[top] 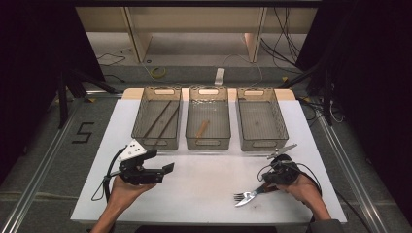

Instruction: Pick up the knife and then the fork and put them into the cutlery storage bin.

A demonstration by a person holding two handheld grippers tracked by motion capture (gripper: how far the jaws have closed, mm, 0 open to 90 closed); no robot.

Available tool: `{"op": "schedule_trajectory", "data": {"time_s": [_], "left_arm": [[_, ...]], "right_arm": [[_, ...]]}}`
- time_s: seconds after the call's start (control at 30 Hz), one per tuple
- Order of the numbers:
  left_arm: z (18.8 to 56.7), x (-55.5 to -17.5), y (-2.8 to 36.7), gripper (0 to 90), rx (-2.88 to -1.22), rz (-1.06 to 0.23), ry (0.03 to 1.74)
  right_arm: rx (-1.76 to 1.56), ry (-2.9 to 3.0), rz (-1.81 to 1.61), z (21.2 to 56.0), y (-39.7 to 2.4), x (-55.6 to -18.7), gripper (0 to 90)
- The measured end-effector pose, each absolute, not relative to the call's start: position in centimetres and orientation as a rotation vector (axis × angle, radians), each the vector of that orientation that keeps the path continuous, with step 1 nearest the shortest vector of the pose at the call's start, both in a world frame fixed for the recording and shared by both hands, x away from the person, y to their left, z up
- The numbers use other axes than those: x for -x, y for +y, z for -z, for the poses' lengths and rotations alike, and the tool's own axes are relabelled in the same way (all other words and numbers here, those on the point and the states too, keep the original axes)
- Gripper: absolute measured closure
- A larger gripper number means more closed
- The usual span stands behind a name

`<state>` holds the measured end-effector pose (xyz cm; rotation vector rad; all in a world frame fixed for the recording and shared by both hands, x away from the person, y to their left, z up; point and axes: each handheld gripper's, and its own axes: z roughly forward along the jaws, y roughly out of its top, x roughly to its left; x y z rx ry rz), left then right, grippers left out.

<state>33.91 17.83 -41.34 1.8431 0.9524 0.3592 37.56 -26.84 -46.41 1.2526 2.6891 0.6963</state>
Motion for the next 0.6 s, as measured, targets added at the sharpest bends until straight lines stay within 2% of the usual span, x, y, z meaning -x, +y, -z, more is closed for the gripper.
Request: {"op": "schedule_trajectory", "data": {"time_s": [0.6], "left_arm": [[41.3,-33.9,18.1,17.1,-1.817,-0.354,0.946]], "right_arm": [[-1.245,2.717,-0.648,46.1,-27.9,-34.0,90.0]]}}
